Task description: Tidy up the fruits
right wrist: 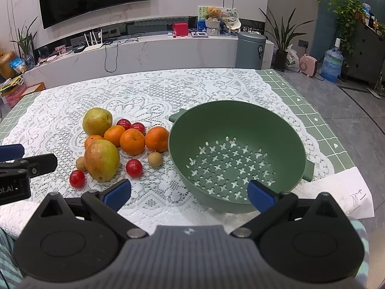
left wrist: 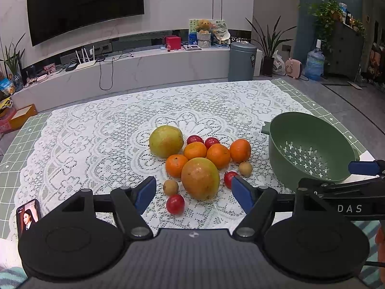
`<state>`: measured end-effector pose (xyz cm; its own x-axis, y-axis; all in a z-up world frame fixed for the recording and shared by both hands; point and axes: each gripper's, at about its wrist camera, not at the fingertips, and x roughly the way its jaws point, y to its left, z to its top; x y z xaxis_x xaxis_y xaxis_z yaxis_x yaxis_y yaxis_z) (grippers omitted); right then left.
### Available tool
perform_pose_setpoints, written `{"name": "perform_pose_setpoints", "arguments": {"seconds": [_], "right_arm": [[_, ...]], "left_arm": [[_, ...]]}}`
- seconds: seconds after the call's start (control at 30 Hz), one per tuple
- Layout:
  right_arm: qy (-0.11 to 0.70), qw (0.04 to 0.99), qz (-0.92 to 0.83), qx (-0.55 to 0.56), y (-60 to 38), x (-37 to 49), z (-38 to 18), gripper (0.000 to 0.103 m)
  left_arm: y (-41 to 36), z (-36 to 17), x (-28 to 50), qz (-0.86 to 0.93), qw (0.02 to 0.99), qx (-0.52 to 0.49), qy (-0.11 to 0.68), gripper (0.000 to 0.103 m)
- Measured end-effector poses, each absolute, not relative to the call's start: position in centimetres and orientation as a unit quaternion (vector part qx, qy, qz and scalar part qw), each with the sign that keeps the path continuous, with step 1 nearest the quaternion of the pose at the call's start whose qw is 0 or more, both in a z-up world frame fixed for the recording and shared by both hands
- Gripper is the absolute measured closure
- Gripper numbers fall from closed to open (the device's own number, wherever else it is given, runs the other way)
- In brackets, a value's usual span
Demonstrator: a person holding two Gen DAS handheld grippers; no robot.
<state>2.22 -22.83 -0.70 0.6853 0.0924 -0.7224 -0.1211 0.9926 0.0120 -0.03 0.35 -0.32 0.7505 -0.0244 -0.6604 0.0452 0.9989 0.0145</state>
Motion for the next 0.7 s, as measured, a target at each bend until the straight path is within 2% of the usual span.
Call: {"name": "perform_pose_setpoints", "arguments": {"seconds": [0.7], "right_arm": [[0.394, 0.918, 0.052, -0.017, -23.01, 2.06, -0.57, 0.004]], "left_arm": [[0.47, -0.23, -0.07, -0.018, 0.934, 0.015, 0.356, 0.019]]}}
